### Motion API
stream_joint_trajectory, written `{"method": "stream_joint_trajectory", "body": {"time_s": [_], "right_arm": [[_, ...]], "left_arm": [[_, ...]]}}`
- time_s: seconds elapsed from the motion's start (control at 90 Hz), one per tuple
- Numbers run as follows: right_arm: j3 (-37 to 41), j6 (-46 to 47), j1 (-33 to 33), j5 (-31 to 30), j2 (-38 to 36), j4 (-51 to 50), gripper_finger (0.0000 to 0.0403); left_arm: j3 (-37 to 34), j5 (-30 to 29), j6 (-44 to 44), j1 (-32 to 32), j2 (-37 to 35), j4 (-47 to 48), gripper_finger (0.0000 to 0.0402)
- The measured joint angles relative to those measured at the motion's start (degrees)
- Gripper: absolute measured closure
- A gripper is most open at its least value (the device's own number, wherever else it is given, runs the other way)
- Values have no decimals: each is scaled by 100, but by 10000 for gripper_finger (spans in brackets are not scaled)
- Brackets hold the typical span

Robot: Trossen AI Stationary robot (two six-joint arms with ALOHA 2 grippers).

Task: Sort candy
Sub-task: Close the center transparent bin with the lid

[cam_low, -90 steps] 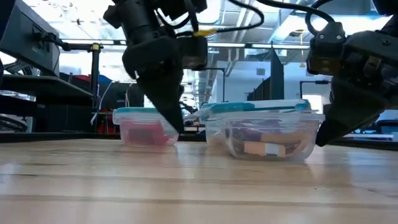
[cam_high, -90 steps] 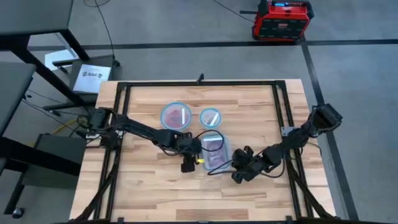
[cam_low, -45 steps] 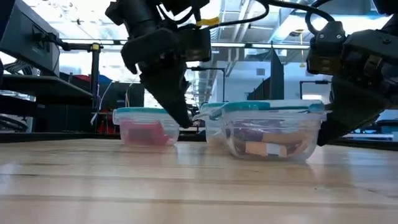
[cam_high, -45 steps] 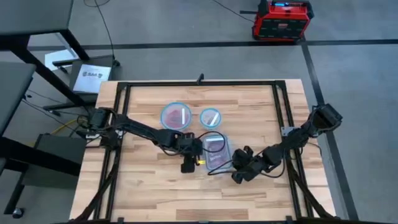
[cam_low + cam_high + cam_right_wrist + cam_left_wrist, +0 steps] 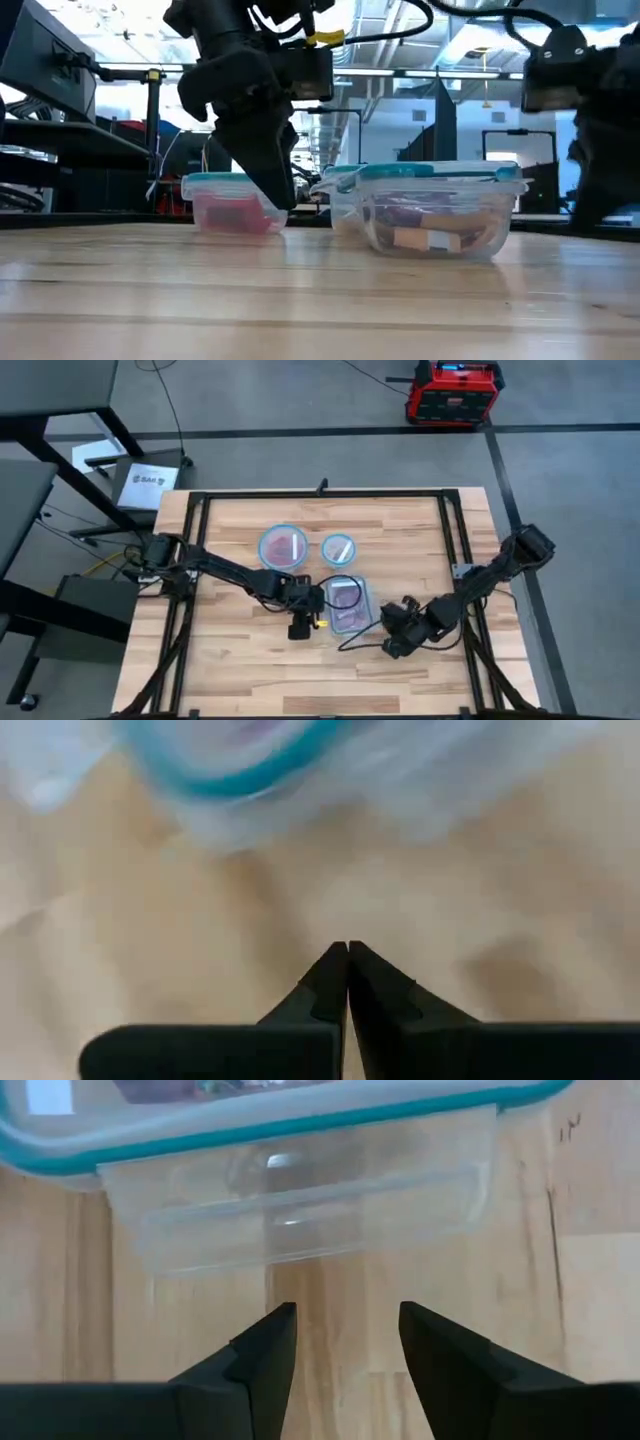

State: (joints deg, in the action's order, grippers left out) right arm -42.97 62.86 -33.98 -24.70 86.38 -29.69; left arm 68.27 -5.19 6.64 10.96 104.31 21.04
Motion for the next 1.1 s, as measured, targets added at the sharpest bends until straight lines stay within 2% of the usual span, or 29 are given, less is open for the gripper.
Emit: {"method": "stream_joint_trajectory", "body": {"time_s": [0.178,0.311,0.511,0.633,0.811,1.1], "right_arm": [[-184,-345,622,-433,-424,-1433,403],[-194,-1710,1392,-341,-858,-1237,403],[-197,-4283,2635,600,-910,-112,403],[-198,-5231,3261,1317,-613,319,403],[-198,-5821,3606,1473,-235,597,403],[-198,-5946,3538,2538,-241,323,403]], "left_arm": [[0,0,141,14,0,15,238],[0,7,157,38,0,12,238],[0,0,157,37,0,2,238],[0,4,157,46,0,11,238],[0,3,157,46,0,14,238],[0,4,69,46,0,20,238]]}}
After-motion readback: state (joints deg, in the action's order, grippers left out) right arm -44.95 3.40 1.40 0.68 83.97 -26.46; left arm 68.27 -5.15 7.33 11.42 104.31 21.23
